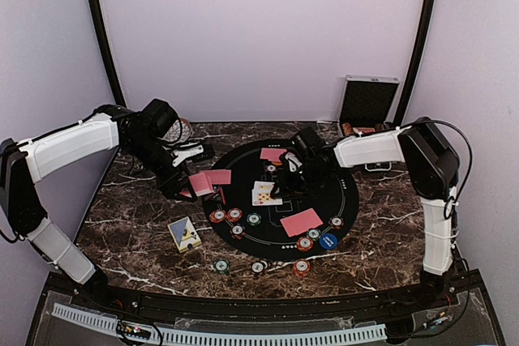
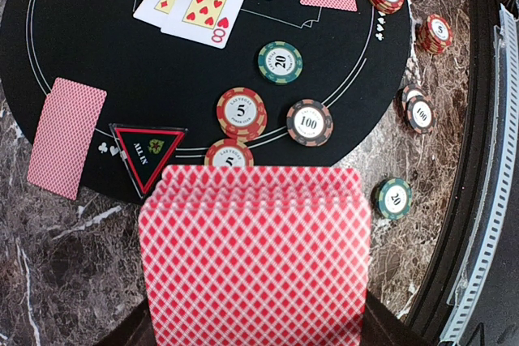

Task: Distribute texas hold em gaming equipment

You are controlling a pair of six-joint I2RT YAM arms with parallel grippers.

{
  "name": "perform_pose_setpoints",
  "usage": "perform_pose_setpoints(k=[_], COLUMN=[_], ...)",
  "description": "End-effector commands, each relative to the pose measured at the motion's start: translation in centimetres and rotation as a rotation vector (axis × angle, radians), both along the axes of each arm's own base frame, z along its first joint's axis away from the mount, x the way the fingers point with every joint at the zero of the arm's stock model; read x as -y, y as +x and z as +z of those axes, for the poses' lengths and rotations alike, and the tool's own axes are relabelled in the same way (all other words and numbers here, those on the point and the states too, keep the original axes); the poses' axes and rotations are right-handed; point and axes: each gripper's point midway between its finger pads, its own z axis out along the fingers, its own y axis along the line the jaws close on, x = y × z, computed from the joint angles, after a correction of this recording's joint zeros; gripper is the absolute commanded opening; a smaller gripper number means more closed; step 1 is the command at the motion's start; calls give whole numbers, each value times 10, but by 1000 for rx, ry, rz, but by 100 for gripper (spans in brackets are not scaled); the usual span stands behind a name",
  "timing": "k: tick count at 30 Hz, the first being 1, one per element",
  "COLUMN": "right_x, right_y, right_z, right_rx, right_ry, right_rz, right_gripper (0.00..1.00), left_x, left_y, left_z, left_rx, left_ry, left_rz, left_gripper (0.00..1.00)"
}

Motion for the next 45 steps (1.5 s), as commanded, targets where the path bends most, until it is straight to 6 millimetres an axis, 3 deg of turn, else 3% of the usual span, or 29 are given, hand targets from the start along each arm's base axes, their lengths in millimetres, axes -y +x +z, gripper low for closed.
perform_pose_setpoints(k=[1,15,22,29,40,45], right_x=[-6,4,12,24,2,-5], right_y=[-26,-14,-2,25,37,47], right_z=[2,34,10,-6,-16,-10], right_rx=[-63,-14,-69,-97,-153,-145], right_ry=[-2,0,24,49,143,165], right_rz=[29,-4,-50,-110,-107,-110], right_gripper=[44,46,49,48,47,45], left_x=[-2,-2,-1,-2,-3,-3], left_y=[-6,-6,-5,-5,-4,-4], left_z=[16,18,18,18,17,17], left_rx=[25,29,26,33,35,33], left_ry=[-25,-25,-28,-22,-15,-15], left_rz=[-11,-11,-13,-14,-14,-13], left_gripper=[0,0,0,0,0,0])
